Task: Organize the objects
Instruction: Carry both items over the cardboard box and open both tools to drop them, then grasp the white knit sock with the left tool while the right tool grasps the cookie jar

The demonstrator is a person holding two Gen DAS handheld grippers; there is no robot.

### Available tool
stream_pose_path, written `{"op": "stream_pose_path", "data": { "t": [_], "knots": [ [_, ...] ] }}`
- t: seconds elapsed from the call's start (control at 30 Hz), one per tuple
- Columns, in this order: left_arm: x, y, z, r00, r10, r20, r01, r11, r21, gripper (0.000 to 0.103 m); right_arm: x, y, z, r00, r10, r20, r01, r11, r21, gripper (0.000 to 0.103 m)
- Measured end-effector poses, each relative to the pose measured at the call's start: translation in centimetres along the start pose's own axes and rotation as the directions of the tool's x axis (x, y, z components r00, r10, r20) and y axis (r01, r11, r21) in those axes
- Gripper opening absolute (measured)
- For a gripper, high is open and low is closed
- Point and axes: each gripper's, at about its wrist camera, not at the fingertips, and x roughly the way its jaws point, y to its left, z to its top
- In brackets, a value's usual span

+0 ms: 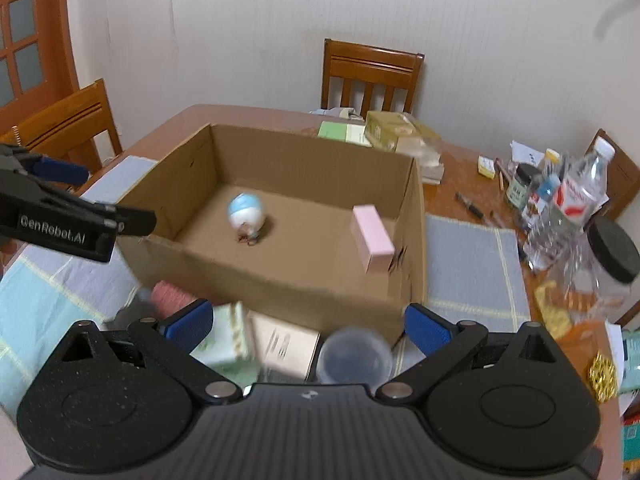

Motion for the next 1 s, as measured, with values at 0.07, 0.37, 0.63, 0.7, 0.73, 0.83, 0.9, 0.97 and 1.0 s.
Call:
{"op": "stream_pose_path", "data": {
  "t": [0.07,0.37,0.63,0.7,0.73,0.83,0.9,0.97,1.0],
  "knots": [
    [-0.5,-0.1,-1.6,1.000,0.001,-0.020,-0.001,1.000,-0.010,0.102,-0.6,0.4,-1.1,1.000,-0.012,-0.008,0.012,1.000,0.000,0.103],
    [-2.3,-0.5,-8.0,0.997,-0.028,-0.072,0.024,0.998,-0.057,0.102,-2.8,1.2,-6.4,0.999,0.044,-0.028,-0.045,0.999,-0.020,0.103],
    [-4.3,-1.3,-12.1,0.999,-0.027,-0.044,0.024,0.998,-0.058,0.102,-3.5,2.7,-10.0,0.993,0.087,-0.079,-0.089,0.995,-0.033,0.103],
    [-4.7,-1.6,-13.1,0.999,-0.030,-0.036,0.028,0.998,-0.051,0.102,-3.4,3.3,-10.4,0.992,0.088,-0.091,-0.092,0.995,-0.036,0.103],
    [-4.9,-1.8,-13.5,0.999,-0.029,-0.031,0.028,0.999,-0.043,0.102,-3.4,3.6,-10.5,0.991,0.090,-0.096,-0.094,0.995,-0.035,0.103],
    [-5.0,-2.2,-14.6,0.999,-0.033,-0.033,0.033,0.999,-0.014,0.102,-2.8,4.4,-11.0,0.990,0.076,-0.118,-0.082,0.996,-0.042,0.103],
    [-5.0,-2.4,-15.1,0.999,-0.037,-0.037,0.036,0.999,-0.002,0.102,-2.3,4.6,-11.3,0.990,0.059,-0.128,-0.066,0.996,-0.054,0.103],
    [-4.8,-2.4,-15.5,0.998,-0.044,-0.040,0.044,0.999,0.006,0.102,-1.7,4.9,-11.6,0.989,0.047,-0.139,-0.056,0.996,-0.064,0.103],
    [-4.7,-2.3,-15.7,0.998,-0.047,-0.040,0.048,0.999,0.008,0.102,-1.5,5.0,-11.7,0.989,0.042,-0.145,-0.052,0.996,-0.067,0.103]
  ]
}}
